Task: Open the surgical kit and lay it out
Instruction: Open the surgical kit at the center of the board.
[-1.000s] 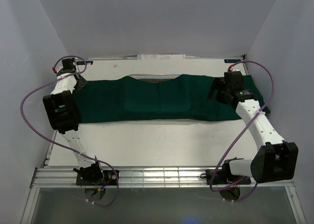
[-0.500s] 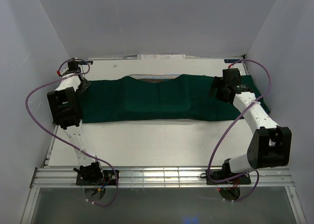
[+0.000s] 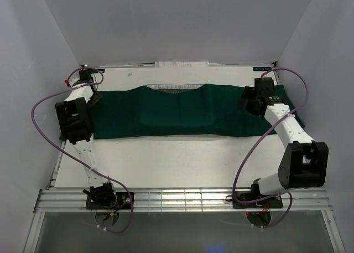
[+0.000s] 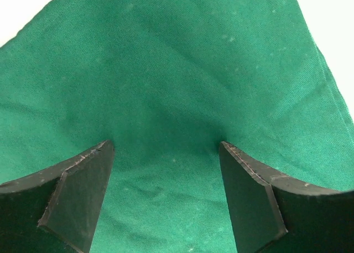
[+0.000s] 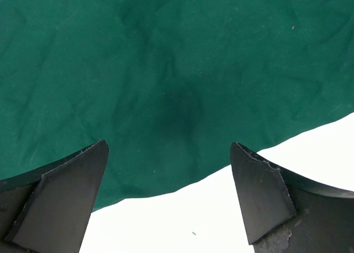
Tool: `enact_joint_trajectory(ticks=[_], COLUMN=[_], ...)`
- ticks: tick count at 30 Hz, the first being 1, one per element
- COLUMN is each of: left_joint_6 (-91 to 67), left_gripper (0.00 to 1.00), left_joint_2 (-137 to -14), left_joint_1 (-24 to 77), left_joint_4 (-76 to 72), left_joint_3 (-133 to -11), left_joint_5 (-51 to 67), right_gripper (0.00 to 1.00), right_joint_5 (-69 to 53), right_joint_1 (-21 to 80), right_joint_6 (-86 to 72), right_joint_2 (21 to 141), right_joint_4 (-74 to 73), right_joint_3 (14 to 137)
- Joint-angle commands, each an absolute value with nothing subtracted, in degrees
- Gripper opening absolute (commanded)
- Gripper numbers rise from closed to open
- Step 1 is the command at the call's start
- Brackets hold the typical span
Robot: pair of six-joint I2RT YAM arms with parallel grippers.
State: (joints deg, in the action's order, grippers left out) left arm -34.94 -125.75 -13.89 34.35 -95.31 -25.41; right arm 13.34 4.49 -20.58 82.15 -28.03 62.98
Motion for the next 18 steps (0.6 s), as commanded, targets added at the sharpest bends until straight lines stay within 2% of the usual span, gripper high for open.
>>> enact_joint_trajectory(ticks=[1,18], left_joint_6=[-34.10,-32.43], left_gripper=[0.87,0.87], left_joint_2=[-125.95,-127.79], left_joint_1=[-14.41,-16.87], left_joint_4=[35.15,35.68], left_joint_3=[-94.04,-95.01], left_joint_5=[-29.97,-31.90], right_gripper=[0.96,0.97], right_joint_5=[13.18,12.92], right_joint_1=[3.96,2.99], right_joint_6=[-20.65,-21.36], right_joint_2=[82.97,84.90], right_joint_4=[-25.75,-26.01], right_joint_3=[63.46,64.86])
